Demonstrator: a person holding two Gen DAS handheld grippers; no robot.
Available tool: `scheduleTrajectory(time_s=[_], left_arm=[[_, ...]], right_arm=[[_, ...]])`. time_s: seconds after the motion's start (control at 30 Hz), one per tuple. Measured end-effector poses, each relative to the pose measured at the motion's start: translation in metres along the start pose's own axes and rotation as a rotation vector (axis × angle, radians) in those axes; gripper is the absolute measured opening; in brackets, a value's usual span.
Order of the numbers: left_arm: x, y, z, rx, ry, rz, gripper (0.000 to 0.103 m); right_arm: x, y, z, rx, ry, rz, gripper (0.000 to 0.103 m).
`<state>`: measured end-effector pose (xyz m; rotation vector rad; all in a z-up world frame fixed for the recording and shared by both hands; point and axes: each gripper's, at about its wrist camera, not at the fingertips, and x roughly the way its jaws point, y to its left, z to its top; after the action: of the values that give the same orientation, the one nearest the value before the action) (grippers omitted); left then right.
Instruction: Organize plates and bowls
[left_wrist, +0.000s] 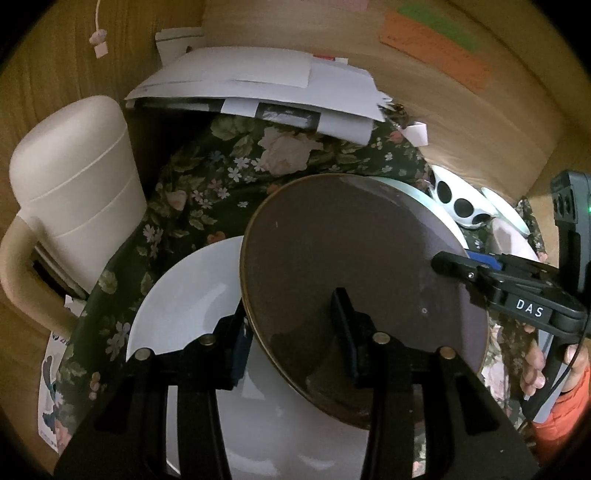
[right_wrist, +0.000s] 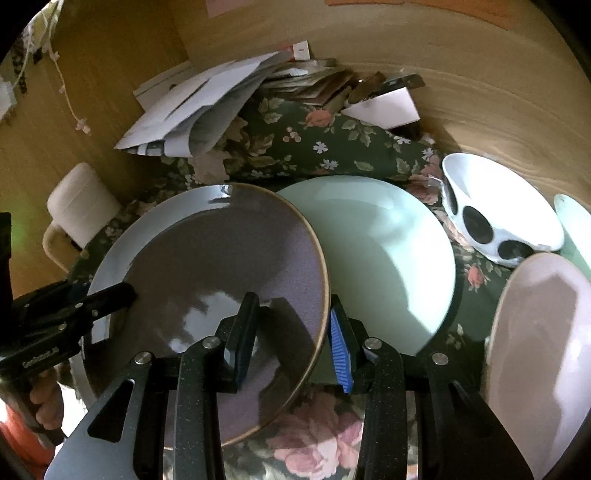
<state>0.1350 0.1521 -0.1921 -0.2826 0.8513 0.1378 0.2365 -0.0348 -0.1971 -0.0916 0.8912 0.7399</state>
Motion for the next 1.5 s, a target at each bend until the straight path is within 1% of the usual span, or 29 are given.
scheduleTrajectory(time_s=[0.53, 0.9, 1.3, 1.5], left_arm=[[-0.042, -0.031, -0.014, 0.046, -0.057, -0.058, 0.042], [-0.072, -0.060, -0.029, 0.069, -0.072, -0.095, 0.042], [-0.080, -0.089, -0.048, 0.097, -0.050, -0.147, 0.042], [-0.075, -0.099, -0.058, 0.112, -0.020, -0.162, 0.042]], right_arm=[[-0.060, -0.003, -0.027, 0.033, -0.081, -0.031, 0.033], [-0.099, -0.009, -0.052, 0.060, -0.129, -0.063, 0.033], [-0.131, -0.024, -0.086, 0.135, -0.164, -0.073, 0.033], [-0.135, -0.033, -0.103, 0.166, -0.151, -0.072, 0.033]])
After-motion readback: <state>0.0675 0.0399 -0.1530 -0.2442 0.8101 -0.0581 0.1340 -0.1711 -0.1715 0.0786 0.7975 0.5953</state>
